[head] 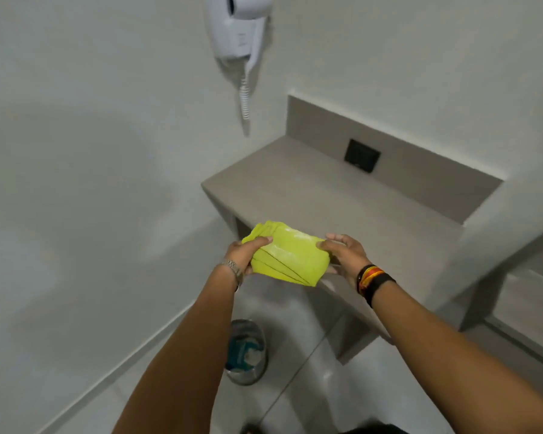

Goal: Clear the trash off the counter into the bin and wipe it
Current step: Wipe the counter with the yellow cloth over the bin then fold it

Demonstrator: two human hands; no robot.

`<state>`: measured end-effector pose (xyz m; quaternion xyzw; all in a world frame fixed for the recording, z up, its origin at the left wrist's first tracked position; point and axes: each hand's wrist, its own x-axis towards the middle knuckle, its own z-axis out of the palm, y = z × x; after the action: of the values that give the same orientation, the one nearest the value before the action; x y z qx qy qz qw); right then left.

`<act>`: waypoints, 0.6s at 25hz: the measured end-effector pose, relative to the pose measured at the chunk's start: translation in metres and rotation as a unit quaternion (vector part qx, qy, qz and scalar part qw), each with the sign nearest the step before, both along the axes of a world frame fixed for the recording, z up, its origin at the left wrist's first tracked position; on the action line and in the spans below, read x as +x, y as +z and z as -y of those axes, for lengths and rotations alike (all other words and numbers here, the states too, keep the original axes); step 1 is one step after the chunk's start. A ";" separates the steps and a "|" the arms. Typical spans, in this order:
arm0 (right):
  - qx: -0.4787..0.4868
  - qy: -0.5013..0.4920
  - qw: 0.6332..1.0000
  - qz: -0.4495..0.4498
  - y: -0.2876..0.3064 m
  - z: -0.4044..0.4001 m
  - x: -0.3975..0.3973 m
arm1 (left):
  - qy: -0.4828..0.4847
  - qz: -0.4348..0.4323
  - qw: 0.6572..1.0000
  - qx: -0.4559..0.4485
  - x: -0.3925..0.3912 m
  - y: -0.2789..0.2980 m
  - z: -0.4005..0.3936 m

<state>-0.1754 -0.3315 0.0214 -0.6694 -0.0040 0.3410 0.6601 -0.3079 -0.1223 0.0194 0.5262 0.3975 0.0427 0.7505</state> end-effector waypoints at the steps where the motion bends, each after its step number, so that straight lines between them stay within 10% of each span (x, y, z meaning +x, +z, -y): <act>1: 0.003 -0.022 1.000 0.004 0.002 0.026 0.012 | -0.007 0.002 1.000 -0.003 0.017 -0.001 0.021; 7: -0.042 0.044 0.997 -0.054 -0.011 0.186 0.049 | -0.033 -0.002 0.999 -0.029 0.105 -0.021 0.182; 15: -0.258 -0.223 0.940 0.015 -0.051 0.420 0.161 | -0.130 -0.065 0.984 -0.106 0.208 -0.063 0.422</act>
<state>-0.0144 -0.7519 -0.0300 -0.8054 0.2230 0.1641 0.5240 -0.0996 -0.5445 -0.0440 0.4927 0.3760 -0.1315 0.7737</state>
